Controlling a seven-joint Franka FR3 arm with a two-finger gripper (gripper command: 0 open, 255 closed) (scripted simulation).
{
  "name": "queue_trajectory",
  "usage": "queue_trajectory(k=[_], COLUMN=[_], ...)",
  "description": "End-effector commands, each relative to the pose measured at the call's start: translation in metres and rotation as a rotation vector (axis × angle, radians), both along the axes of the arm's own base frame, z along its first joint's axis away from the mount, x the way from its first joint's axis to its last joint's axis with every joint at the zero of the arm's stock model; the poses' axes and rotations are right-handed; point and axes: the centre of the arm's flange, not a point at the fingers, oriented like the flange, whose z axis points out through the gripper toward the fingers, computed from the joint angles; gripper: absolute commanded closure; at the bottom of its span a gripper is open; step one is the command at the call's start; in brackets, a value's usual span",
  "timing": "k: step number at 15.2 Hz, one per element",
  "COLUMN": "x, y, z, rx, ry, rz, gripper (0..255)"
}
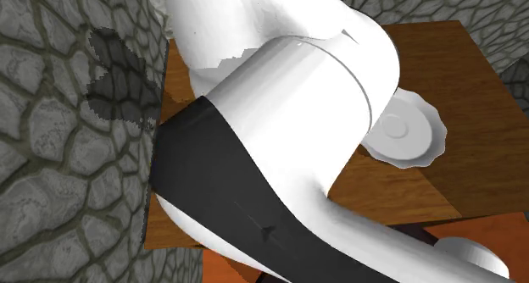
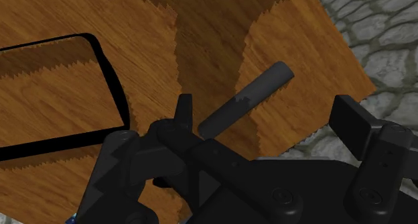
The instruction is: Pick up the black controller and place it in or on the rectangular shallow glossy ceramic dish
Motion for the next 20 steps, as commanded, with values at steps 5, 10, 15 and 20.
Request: queue_trajectory(k=[5,10,15,20], x=[0.065,0.117,0.168,0.219], y=[-0.02,-0.04,-0.061,-0.085], z=[-0.042,-0.077,-0.111,-0.145], rx=[-0.021,-0.038,-0.054,-0.071], ry=[0.002,0.005,0.008,0.011], rz=[-0.037,-0.067,-0.097,-0.128], gripper=[0,0,0,0])
